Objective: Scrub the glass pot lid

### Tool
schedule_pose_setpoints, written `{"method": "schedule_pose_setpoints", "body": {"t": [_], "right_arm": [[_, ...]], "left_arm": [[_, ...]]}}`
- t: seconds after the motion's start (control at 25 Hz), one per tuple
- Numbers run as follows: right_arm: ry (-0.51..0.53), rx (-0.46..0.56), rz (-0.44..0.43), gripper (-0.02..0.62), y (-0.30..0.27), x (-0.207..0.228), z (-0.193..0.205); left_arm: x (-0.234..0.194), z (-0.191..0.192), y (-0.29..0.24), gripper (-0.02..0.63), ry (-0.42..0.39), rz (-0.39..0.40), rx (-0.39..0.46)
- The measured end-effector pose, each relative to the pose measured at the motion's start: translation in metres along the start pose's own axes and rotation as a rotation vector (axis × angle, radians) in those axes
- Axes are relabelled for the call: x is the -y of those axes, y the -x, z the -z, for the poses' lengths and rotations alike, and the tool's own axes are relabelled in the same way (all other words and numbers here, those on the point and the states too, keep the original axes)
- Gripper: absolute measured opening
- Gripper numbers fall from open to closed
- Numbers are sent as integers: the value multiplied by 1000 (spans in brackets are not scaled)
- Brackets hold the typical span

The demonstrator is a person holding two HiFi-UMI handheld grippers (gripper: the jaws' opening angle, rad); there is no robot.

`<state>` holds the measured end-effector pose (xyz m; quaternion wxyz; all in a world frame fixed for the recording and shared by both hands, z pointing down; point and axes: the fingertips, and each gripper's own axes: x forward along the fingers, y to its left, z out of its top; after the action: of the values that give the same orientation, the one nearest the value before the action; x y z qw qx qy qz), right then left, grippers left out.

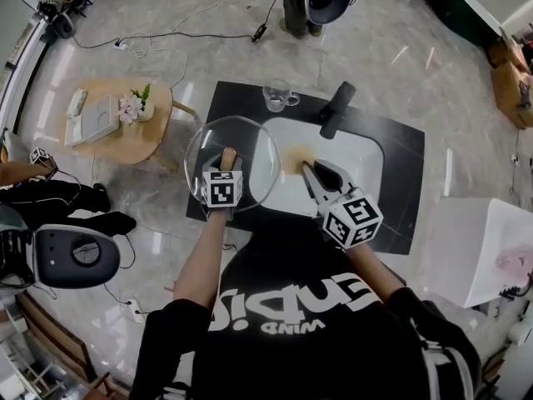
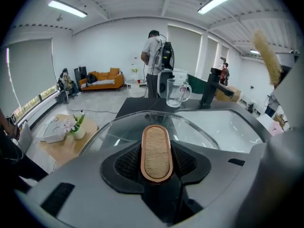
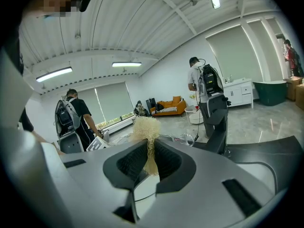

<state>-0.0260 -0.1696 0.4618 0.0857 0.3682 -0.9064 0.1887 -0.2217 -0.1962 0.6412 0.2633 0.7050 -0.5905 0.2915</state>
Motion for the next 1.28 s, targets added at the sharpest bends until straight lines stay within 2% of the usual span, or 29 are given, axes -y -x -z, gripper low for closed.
{"method": "schedule_pose_setpoints", "body": {"t": [0.2,0.32,0.48,0.72,0.84,1.08,1.28], "right_arm": [[-2,-2,1,37,0,1,-1],[-1,-2,-2,37,-1,2,-1],[2,-2,-5,37,-2,3,-1],[11,8,2,37,1,9,-4],[7,16,11,37,3,13,-5],[6,38,32,37,9,21,-12],[1,57,57,37,16,30,-19]], "left_arm": [[0,7,8,178,21,2,-20],[2,6,17,178,40,10,-4],[5,-5,38,178,62,24,35],[8,-39,84,178,17,39,122],[11,-52,102,178,29,55,165],[18,-67,124,178,156,153,229],[25,-72,133,178,319,270,280]]}}
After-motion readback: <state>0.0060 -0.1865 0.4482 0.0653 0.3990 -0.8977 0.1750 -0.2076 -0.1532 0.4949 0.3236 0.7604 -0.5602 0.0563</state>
